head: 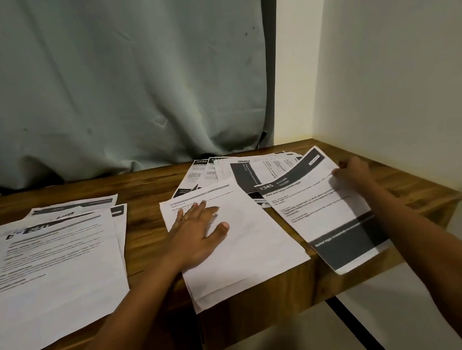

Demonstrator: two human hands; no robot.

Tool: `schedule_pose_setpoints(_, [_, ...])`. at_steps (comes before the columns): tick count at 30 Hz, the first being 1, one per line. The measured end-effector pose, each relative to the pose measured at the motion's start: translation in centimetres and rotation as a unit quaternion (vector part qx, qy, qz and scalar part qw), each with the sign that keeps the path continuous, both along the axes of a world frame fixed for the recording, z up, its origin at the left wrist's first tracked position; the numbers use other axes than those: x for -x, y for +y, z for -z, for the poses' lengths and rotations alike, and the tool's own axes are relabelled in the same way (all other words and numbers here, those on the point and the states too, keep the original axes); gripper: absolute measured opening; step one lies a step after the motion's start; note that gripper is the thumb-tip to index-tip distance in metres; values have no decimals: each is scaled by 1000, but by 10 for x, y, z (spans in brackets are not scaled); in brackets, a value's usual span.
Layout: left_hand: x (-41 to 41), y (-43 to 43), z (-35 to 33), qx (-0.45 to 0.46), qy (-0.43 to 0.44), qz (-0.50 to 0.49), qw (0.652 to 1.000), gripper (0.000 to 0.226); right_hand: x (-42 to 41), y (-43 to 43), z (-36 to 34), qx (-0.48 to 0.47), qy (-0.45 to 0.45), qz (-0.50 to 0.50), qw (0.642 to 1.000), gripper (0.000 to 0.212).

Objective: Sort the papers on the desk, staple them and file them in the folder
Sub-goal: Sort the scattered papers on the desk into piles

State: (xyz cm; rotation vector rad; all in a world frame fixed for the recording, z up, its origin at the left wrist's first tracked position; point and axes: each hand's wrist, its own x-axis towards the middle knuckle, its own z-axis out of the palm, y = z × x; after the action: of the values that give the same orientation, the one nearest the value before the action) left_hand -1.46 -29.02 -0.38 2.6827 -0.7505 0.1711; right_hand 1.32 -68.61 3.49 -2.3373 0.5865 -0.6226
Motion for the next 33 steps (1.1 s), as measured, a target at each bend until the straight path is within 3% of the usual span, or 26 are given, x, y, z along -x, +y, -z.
schedule_pose_setpoints(8, [-20, -40, -1, -1, -1, 6, 1000, 64, -12, -53, 9, -11, -13, 89, 996, 29])
schedule_pose_setpoints(17, [-33, -57, 9, -86, 28, 10, 996, 66, -25, -59, 44, 2, 31, 153, 988, 29])
schedule_pose_setpoints(21, [-36, -62, 5, -99, 26, 12, 995, 68, -33, -58, 41, -56, 1, 176, 983, 26])
schedule_pose_setpoints(25, [-42, -77, -6, -72, 2, 24, 997, 81, -47, -49, 30, -100, -23, 134, 986, 29])
schedule_pose_setpoints(33, [-48, -113, 2, -56, 13, 80, 995, 69, -70, -24, 40, -45, 10, 85, 995, 26])
